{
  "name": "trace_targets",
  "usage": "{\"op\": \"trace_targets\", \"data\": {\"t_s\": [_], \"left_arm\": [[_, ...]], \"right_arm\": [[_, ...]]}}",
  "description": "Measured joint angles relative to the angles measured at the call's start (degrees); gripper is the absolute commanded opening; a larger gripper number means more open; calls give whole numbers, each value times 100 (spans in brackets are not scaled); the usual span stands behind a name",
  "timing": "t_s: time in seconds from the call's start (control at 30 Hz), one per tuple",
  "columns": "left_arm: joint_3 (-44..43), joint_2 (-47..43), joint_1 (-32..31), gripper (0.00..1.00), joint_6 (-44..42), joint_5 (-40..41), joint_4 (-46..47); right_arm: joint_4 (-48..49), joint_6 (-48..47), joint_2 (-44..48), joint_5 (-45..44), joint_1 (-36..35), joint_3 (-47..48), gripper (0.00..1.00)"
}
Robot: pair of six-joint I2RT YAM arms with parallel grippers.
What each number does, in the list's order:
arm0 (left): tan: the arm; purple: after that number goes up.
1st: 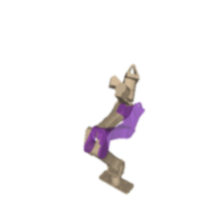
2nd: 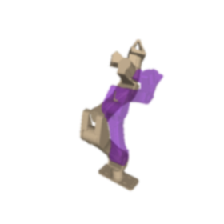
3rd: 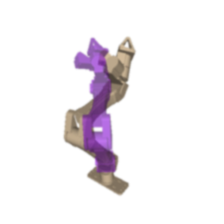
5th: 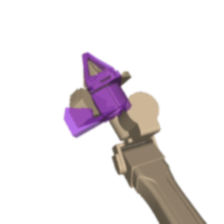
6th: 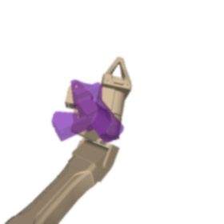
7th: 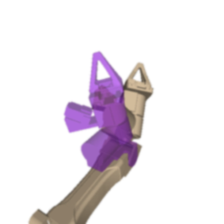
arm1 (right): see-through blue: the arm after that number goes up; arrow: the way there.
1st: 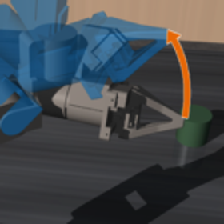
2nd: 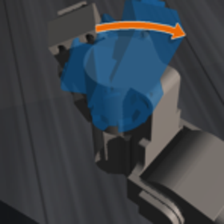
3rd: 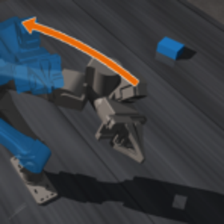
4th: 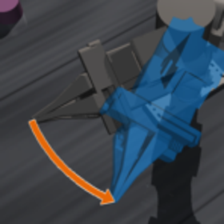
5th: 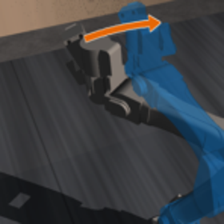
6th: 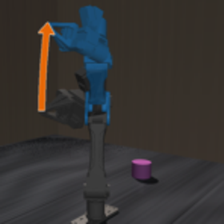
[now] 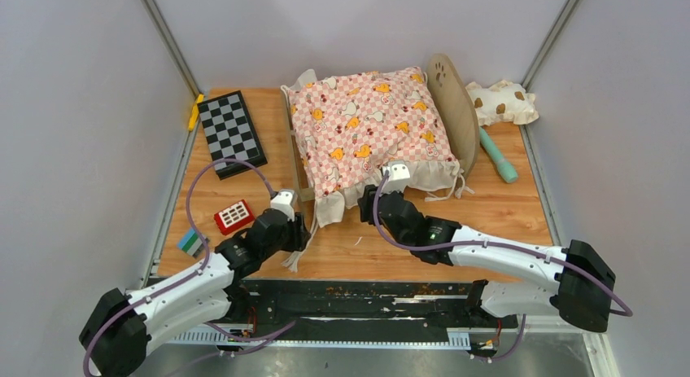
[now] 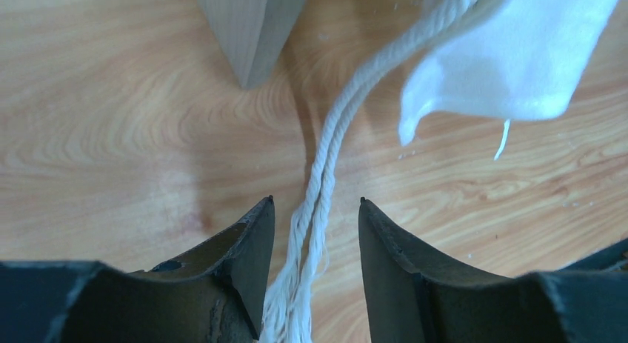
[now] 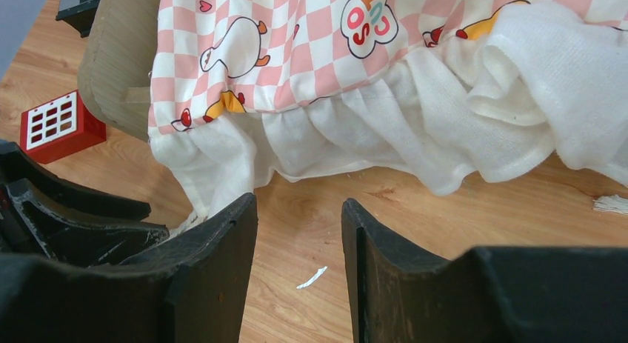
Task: Set up the pet bed
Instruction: Adjust the ropes on the bed frame.
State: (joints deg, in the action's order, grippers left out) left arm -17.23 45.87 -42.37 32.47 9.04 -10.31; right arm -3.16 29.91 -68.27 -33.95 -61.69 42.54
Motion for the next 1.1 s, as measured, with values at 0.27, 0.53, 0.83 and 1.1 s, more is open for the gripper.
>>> {"op": "trace_targets", "data": {"t_s": [0.27, 0.53, 0.83, 1.1], "left_arm": [[33, 540, 0, 47, -352, 323, 1270], [33, 1193, 0, 49, -549, 323, 1912], [33, 1849, 0, 47, -599, 522, 2297], [24, 2341, 0, 44, -577, 699, 2533]], "right_arm": [[-24, 2, 57, 0, 0, -55, 46], [-50, 2, 57, -2, 0, -59, 46], [-63, 0, 57, -7, 13, -133, 47], [-76, -2, 57, -7, 28, -140, 47]]}}
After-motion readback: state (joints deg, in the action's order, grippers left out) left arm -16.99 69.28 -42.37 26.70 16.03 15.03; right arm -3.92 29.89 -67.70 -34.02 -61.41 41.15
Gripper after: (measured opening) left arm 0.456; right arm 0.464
